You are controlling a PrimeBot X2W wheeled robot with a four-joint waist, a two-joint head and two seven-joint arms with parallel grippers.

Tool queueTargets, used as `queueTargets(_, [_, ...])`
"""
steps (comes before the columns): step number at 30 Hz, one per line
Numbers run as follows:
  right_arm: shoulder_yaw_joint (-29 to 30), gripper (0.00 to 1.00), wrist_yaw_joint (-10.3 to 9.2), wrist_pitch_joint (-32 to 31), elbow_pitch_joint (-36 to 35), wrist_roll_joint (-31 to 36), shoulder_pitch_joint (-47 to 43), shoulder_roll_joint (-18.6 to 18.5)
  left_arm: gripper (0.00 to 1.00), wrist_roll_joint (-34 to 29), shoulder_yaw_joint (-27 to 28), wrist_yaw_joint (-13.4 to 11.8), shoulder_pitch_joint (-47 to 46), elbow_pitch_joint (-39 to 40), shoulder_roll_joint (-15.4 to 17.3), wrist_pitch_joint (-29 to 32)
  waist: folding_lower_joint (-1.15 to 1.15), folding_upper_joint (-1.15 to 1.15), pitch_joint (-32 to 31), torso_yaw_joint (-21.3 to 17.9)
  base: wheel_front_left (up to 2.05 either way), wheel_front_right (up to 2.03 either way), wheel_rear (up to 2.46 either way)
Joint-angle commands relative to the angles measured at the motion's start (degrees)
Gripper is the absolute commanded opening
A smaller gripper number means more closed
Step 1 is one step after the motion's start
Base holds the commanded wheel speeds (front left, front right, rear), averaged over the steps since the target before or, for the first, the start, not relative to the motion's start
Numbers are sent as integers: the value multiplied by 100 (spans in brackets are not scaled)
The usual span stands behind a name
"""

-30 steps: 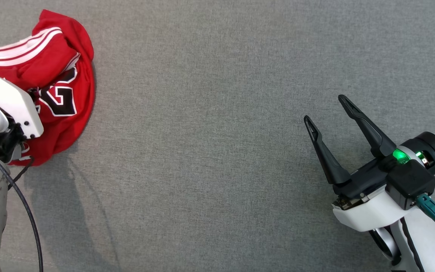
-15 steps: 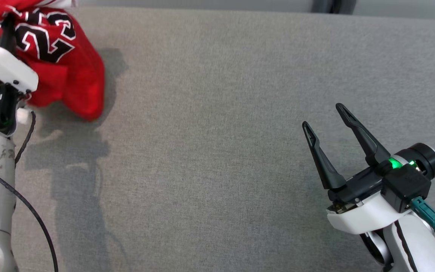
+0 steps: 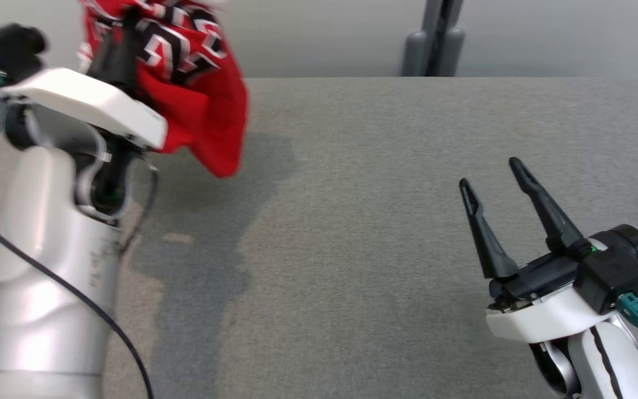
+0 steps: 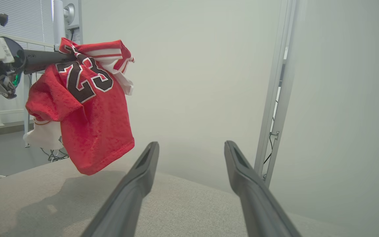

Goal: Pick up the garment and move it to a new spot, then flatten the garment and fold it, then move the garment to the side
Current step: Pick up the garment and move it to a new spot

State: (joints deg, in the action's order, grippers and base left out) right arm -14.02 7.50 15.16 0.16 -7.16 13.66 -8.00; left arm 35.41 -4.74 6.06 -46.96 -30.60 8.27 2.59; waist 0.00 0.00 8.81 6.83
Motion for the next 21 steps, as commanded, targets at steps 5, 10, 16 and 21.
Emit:
queueTargets(5, [247, 100, -2, 10, -93, -54, -54, 14, 0, 48, -426, -66, 489, 693, -323, 267, 0, 0, -193, -422, 0, 0, 0])
queueTargets(10, [417, 100, -2, 10, -222, -74, -14, 46, 0, -40, -1031, -250, 905, 1197, -473, 413, 0, 0, -73, -840, 0, 0, 0])
queueTargets(16, [564, 100, -2, 9, -385, -87, 79, 143, 0, -335, -1858, -479, 1178, 1043, -515, 336, 0, 0, 226, -1397, 0, 0, 0])
queueTargets(21, [603, 100, -2, 10, -425, -86, 151, 229, 0, -362, -2764, -568, 1243, 295, -524, 53, 0, 0, 438, -1901, 0, 0, 0])
